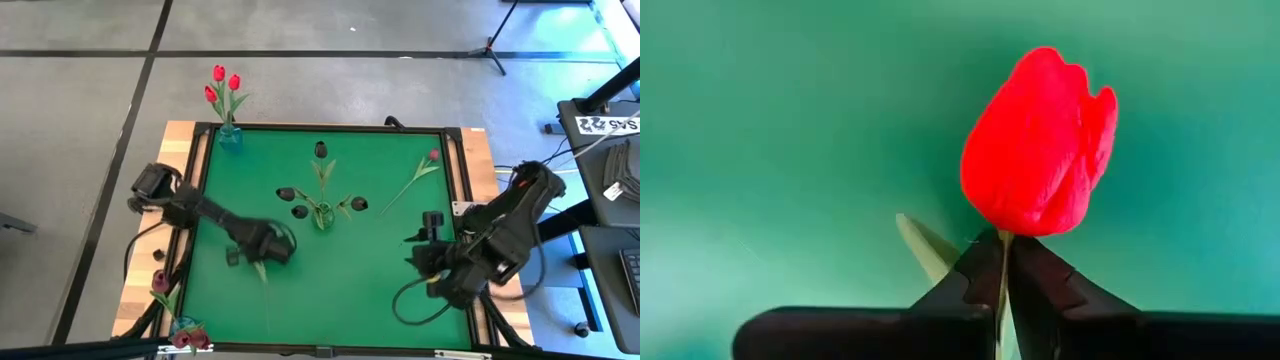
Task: Sort flowers into vase by color
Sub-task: Put the red tulip into the top blue vase
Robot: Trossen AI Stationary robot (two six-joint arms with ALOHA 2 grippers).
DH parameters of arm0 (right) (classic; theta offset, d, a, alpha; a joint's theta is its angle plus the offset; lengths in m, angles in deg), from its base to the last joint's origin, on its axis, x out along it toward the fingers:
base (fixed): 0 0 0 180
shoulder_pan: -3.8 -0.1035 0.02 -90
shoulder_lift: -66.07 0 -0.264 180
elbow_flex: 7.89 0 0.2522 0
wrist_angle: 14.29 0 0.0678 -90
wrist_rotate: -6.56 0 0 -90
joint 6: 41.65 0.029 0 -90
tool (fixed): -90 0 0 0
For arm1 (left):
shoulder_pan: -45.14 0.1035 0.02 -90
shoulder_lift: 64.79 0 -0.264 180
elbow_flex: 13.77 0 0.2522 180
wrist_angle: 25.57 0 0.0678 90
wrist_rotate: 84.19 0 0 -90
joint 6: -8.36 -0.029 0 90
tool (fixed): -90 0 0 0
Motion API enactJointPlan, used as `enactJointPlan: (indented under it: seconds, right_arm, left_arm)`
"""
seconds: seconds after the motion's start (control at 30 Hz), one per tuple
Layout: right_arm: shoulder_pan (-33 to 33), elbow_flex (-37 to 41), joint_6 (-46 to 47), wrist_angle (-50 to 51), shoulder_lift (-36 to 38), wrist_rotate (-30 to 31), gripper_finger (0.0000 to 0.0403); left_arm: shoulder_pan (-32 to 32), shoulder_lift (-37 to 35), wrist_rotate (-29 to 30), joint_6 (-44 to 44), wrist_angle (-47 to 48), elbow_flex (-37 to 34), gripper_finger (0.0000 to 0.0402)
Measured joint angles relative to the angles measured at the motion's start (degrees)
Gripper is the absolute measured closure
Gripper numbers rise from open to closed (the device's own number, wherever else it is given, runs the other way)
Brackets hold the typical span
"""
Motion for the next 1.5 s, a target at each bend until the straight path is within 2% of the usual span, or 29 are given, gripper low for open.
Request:
enactJointPlan:
  seconds: [0.17,0.33,0.43,0.53,0.6,0.7,0.77,0.83,0.9,0.97,1.07,1.3,1.37,1.5]
  right_arm:
    - [0.0,-0.1,0.5,-0.3,4.1,1.4,0.0205]
    - [0.0,-0.1,0.3,-0.1,6.8,3.1,0.0205]
    - [0.1,-0.1,0.1,0.0,8.4,6.5,0.0205]
    - [1.2,-0.1,-0.9,-0.1,10.1,11.8,0.0205]
    - [2.4,-0.1,-1.5,-0.3,11.2,16.0,0.0205]
    - [5.7,-0.1,-2.2,-0.9,12.3,24.0,0.0205]
    - [8.5,-0.1,-4.2,-2.5,12.7,28.5,0.0205]
    - [11.6,-0.1,-6.2,-4.8,12.9,31.6,0.0205]
    - [15.0,-0.1,-8.9,-7.3,13.0,33.3,0.0205]
    - [18.2,-0.1,-10.4,-10.1,13.0,33.3,0.0205]
    - [22.3,-0.1,-10.4,-13.6,13.0,32.4,0.0205]
    - [27.6,0.0,-10.6,-20.8,12.9,29.5,0.0205]
    - [28.7,0.0,-11.7,-21.5,12.9,29.4,0.0205]
    - [30.7,0.0,-11.9,-21.6,12.9,28.4,0.0205]
  left_arm:
    - [7.4,-8.0,6.8,-5.6,11.1,0.1,0.0396]
    - [14.4,-19.9,18.0,-12.1,14.7,0.1,0.0398]
    - [16.8,-27.9,26.4,-17.1,14.7,0.1,0.0399]
    - [18.3,-36.3,38.4,-24.2,14.6,0.1,0.0399]
    - [19.2,-40.8,47.0,-31.7,12.1,0.1,0.0400]
    - [21.2,-45.8,59.3,-47.8,3.3,0.1,0.0400]
    - [23.2,-47.7,66.1,-62.6,-5.4,0.2,0.0400]
    - [25.3,-48.6,70.2,-78.8,-14.9,0.2,0.0400]
    - [27.7,-48.8,71.5,-94.1,-24.3,0.2,0.0400]
    - [29.9,-49.3,70.3,-106.5,-31.4,0.2,0.0400]
    - [31.9,-50.7,70.1,-117.6,-36.9,0.2,0.0401]
    - [35.0,-52.8,72.1,-127.9,-35.7,0.3,0.0401]
    - [36.2,-52.6,72.6,-129.2,-35.3,0.3,0.0401]
    - [39.8,-52.2,69.4,-127.8,-35.3,0.2,0.0401]
